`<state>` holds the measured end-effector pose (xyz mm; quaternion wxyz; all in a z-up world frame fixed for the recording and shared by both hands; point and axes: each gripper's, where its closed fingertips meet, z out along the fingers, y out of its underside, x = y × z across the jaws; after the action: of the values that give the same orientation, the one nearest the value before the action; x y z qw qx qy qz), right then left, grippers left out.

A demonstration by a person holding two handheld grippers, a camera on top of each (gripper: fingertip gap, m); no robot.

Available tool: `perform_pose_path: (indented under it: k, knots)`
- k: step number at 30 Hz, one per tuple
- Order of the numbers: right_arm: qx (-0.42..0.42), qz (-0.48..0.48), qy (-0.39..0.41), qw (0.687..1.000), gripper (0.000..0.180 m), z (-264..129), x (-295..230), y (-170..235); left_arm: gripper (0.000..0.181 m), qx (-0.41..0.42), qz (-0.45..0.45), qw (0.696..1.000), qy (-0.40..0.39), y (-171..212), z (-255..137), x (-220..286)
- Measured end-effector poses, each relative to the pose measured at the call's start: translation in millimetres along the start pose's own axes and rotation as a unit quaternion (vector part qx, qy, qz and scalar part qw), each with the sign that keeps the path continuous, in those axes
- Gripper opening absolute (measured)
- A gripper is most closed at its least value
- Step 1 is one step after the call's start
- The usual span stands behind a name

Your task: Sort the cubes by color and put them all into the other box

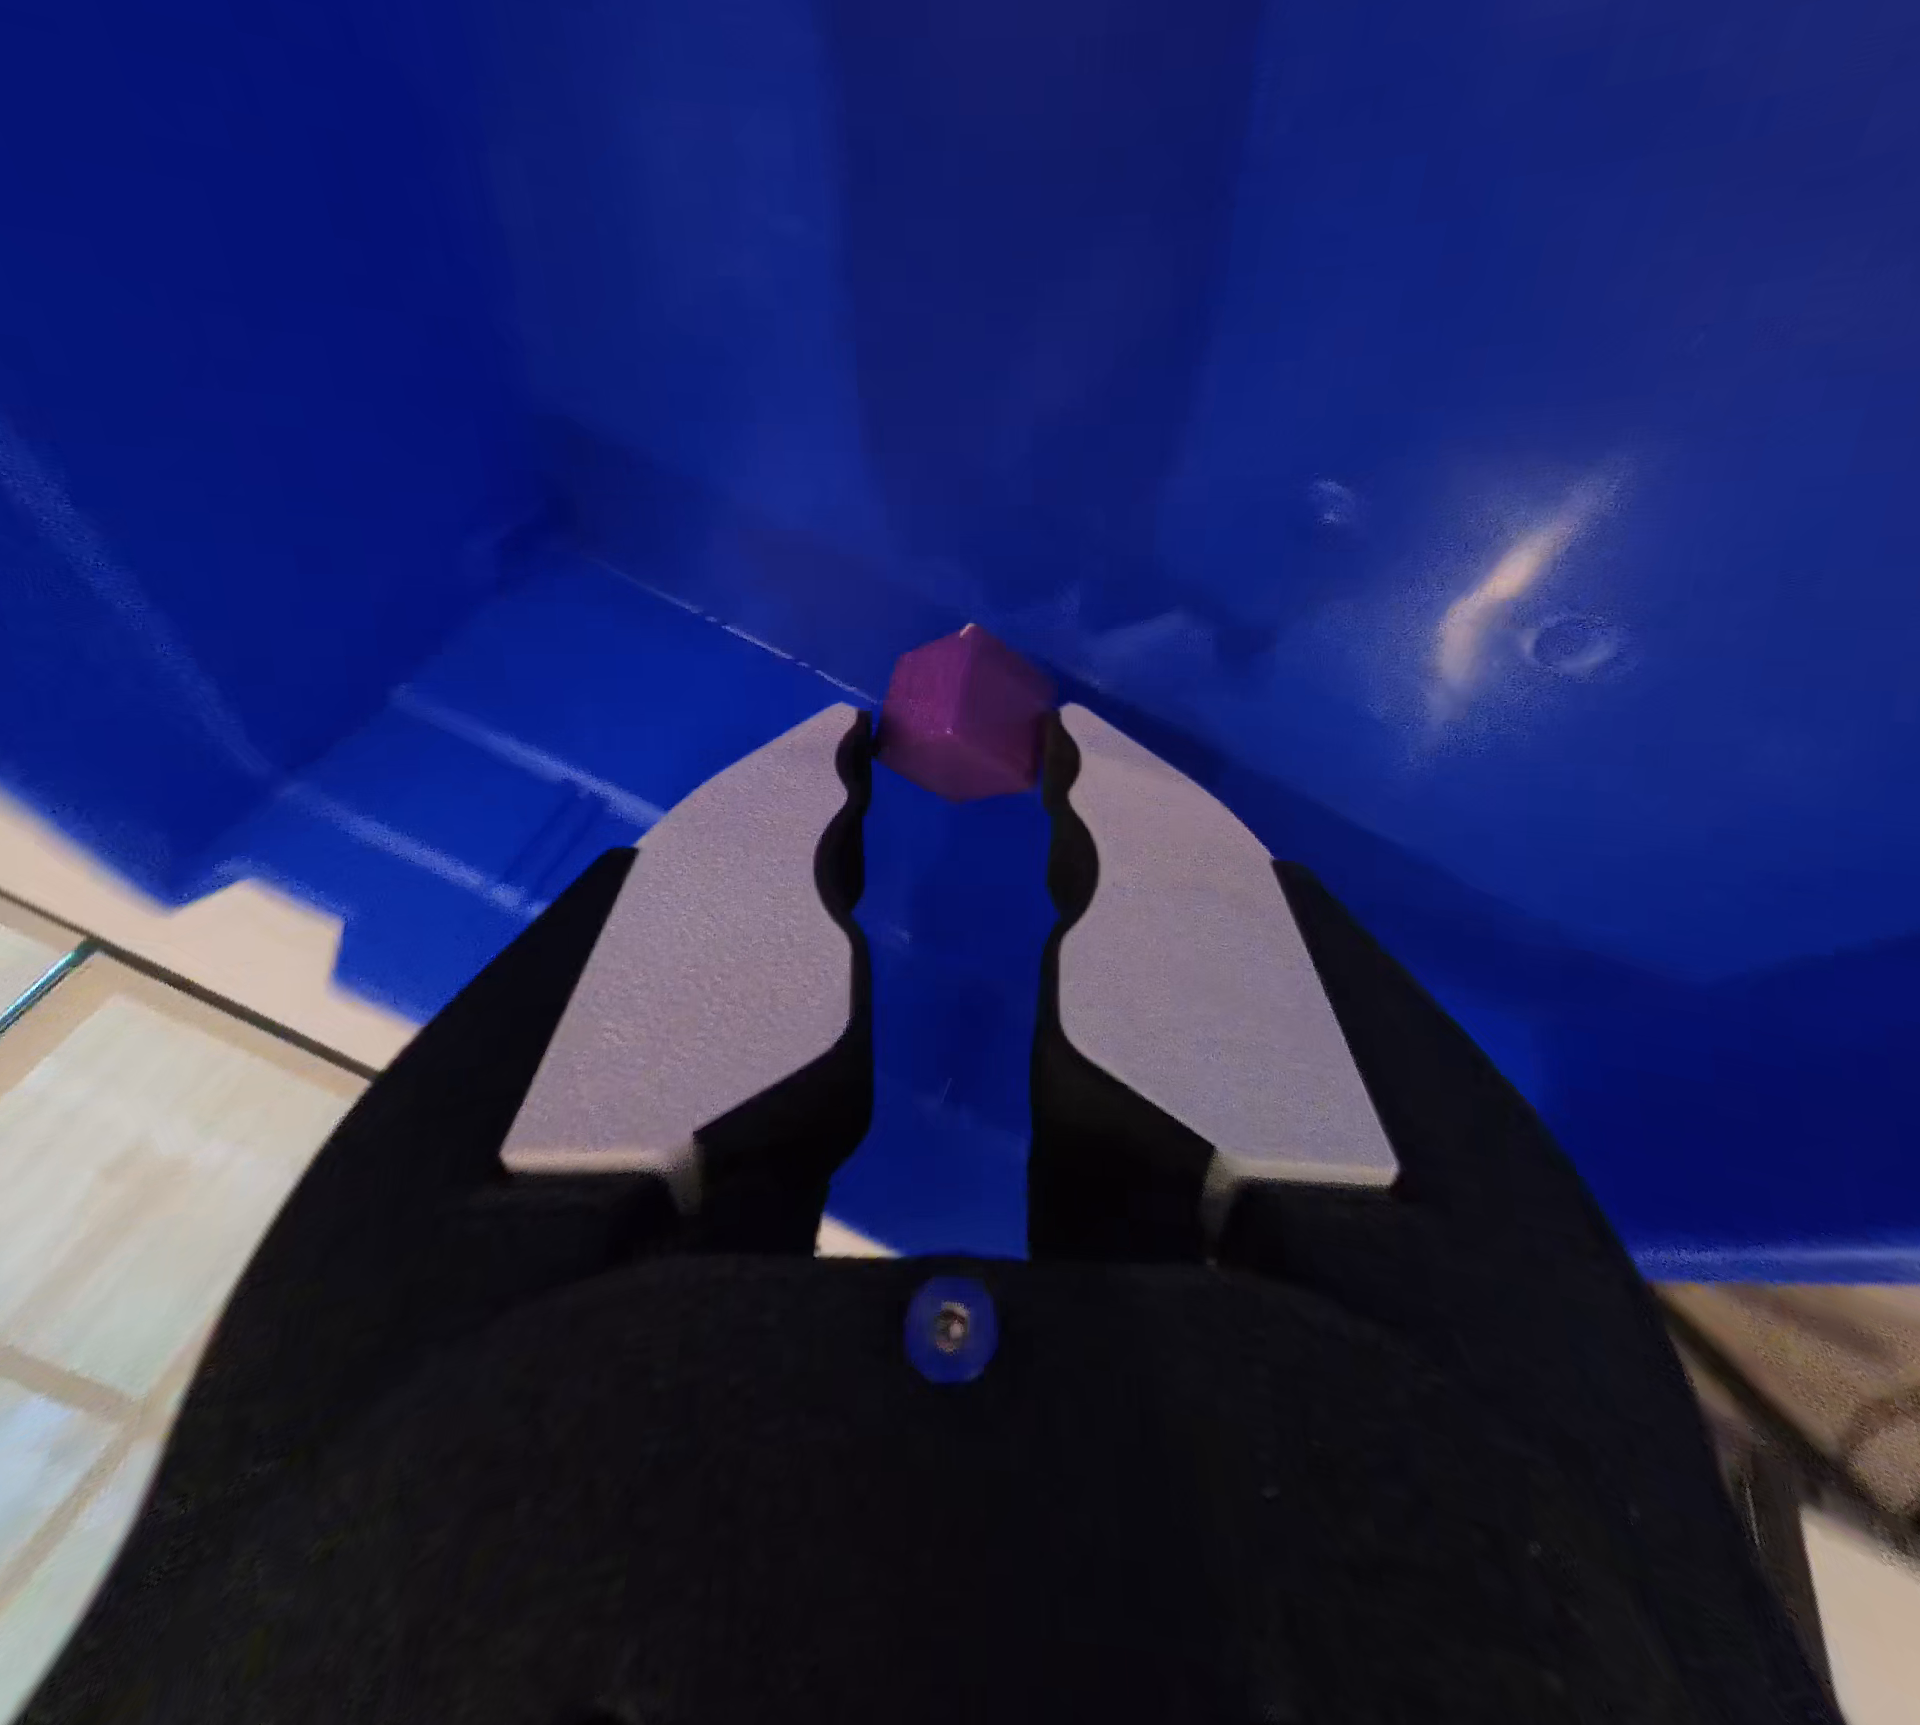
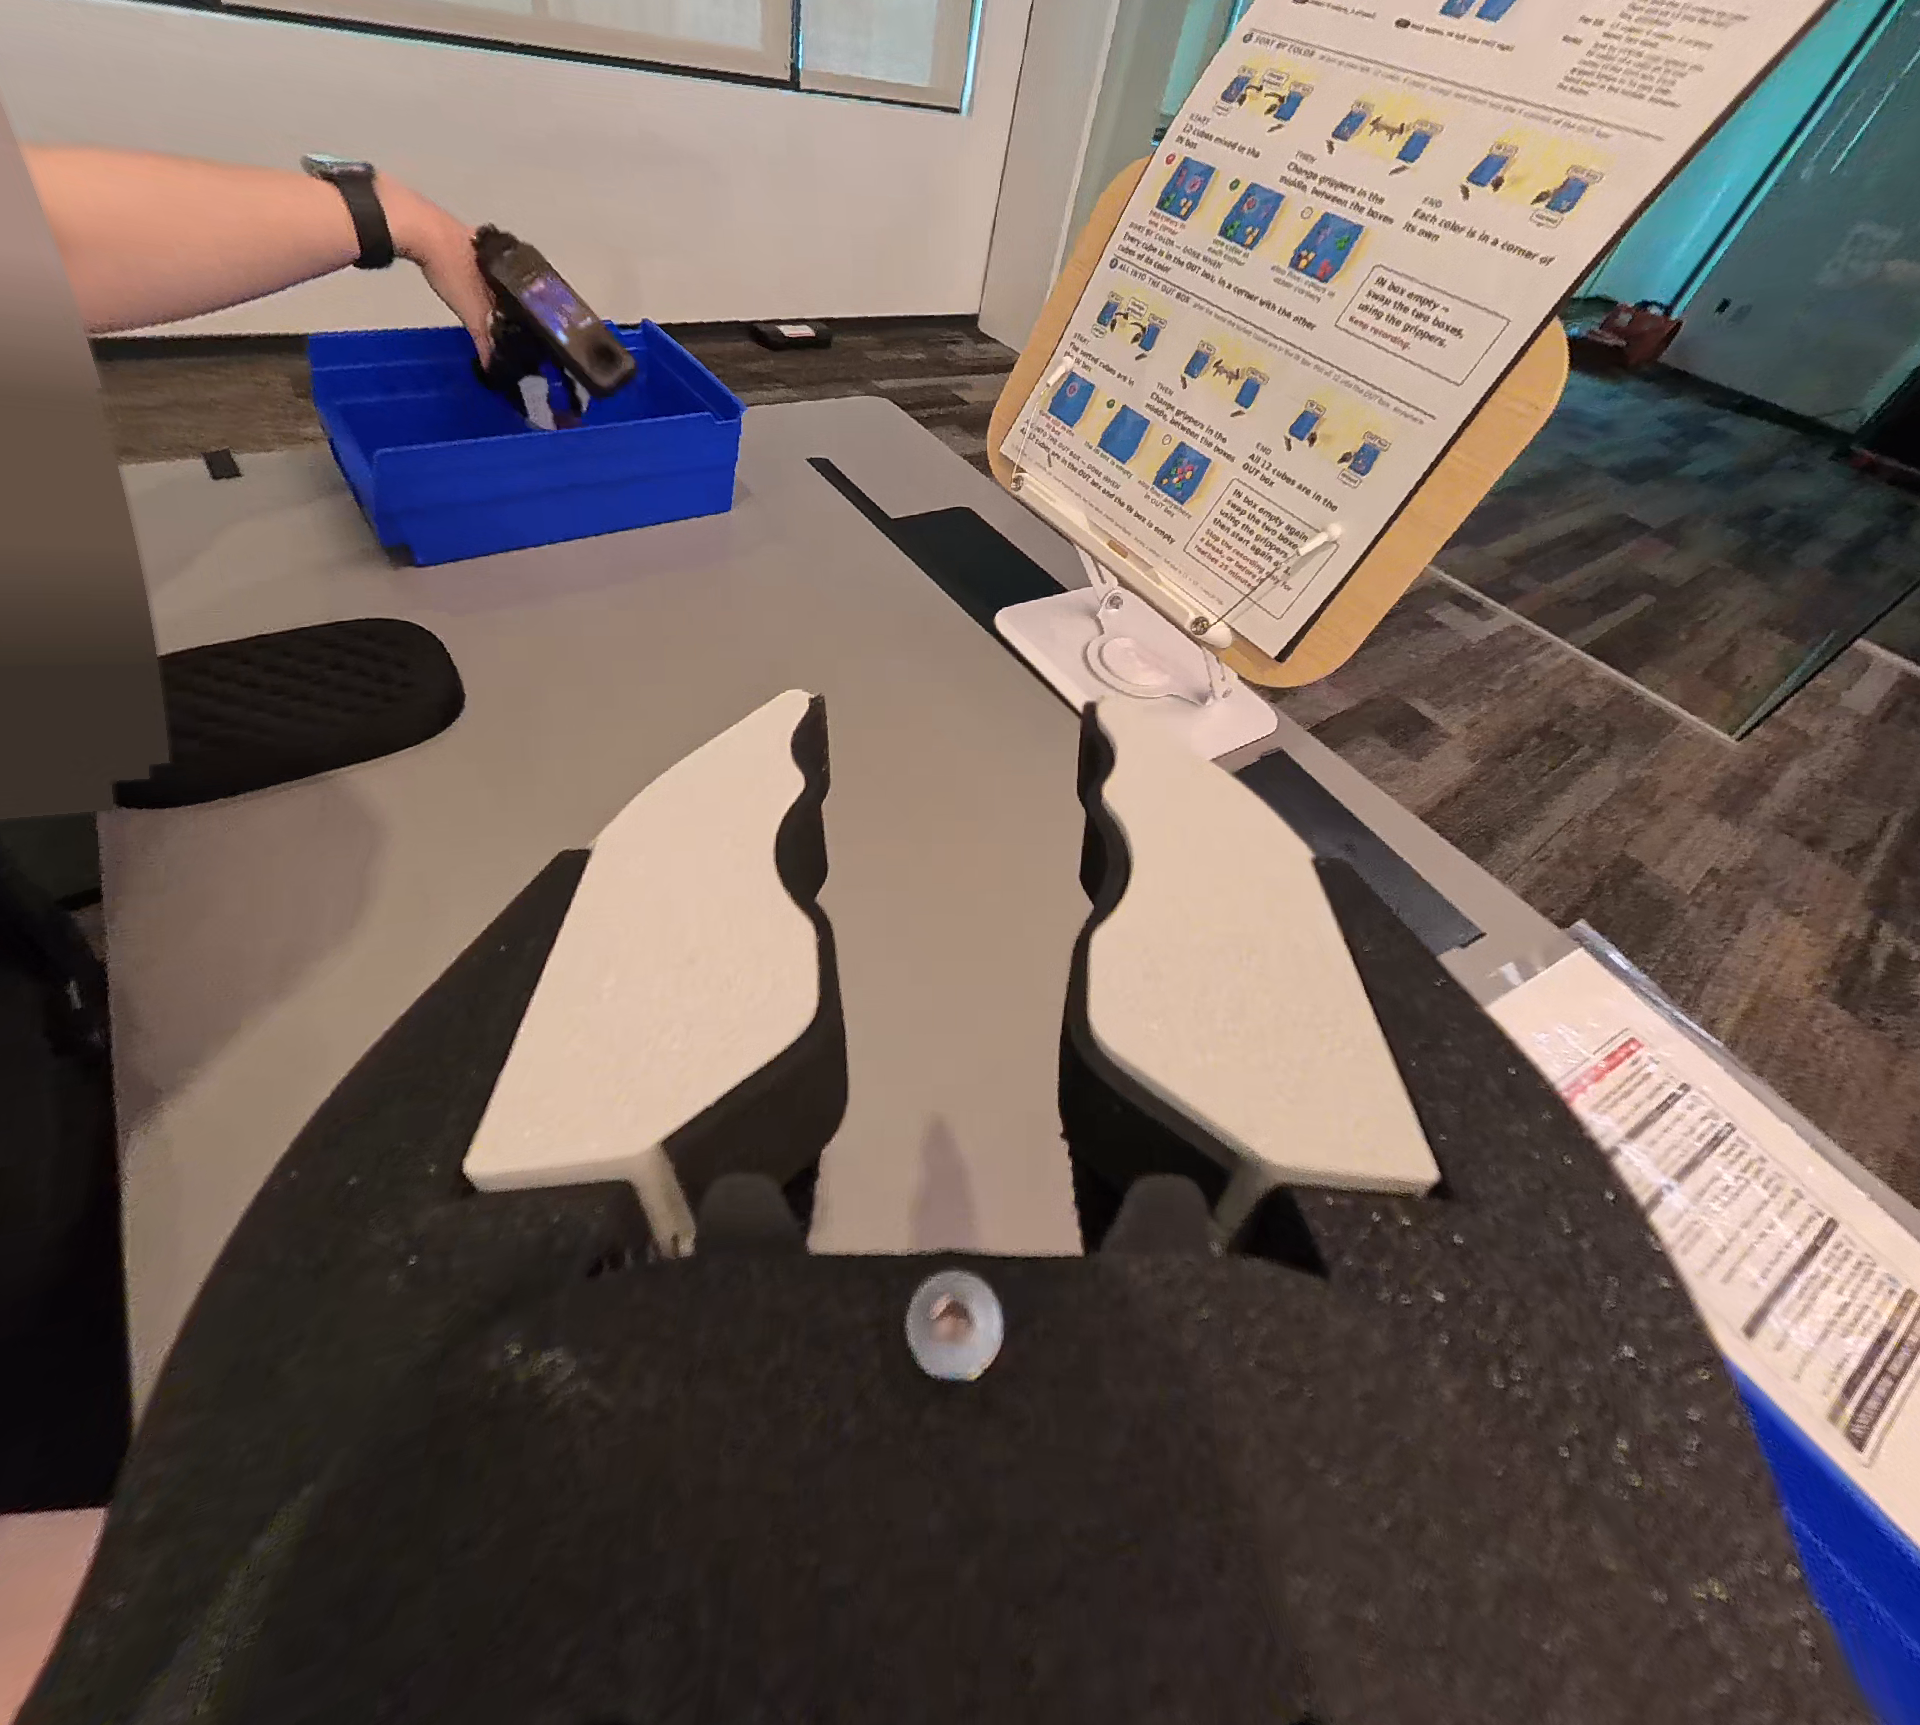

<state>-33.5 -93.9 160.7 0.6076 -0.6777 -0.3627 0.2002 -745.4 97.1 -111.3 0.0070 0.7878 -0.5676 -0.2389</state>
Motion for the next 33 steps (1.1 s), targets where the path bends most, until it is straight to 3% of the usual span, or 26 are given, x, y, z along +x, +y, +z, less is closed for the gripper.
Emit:
perform_pose_path:
  k: [4, 8, 12, 15, 19, 23, 27, 30, 33]
  knots:
    - [-0.019, 0.033, -0.006, 0.999, 0.045, 13, 7, 9, 0.032, 0.136, -0.070, 0.984, -0.094, -19, -57, -26]
    - [-0.046, 0.053, -0.023, 0.997, 0.046, 52, 6, 13, 0.031, 0.320, -0.123, 0.924, -0.171, -63, -150, -36]
    - [-0.017, 0.077, -0.122, 0.989, 0.048, 113, -31, -3, 0.031, 0.469, -0.098, 0.858, -0.186, -127, -237, -5]
    - [-0.044, 0.091, -0.183, 0.978, 0.048, 151, -62, 4, 0.031, 0.507, -0.060, 0.838, -0.194, -162, -264, 18]
    - [-0.111, 0.073, -0.199, 0.971, 0.048, 172, -79, 30, 0.031, 0.466, -0.048, 0.862, -0.196, -163, -246, 19]
    - [-0.120, 0.072, -0.207, 0.968, 0.047, 175, -83, 32, 0.032, 0.344, -0.080, 0.920, -0.169, -107, -194, -6]
    - [-0.125, 0.078, -0.205, 0.968, 0.047, 172, -78, 34, 0.031, 0.167, -0.093, 0.981, -0.026, -48, -118, 8]
    - [-0.136, 0.078, -0.203, 0.967, 0.047, 170, -76, 39, 0.032, 0.046, -0.074, 0.996, 0.033, -17, -69, 25]
    - [-0.145, 0.077, -0.200, 0.966, 0.047, 168, -74, 43, 0.031, -0.024, -0.060, 0.995, 0.074, -3, -42, 41]
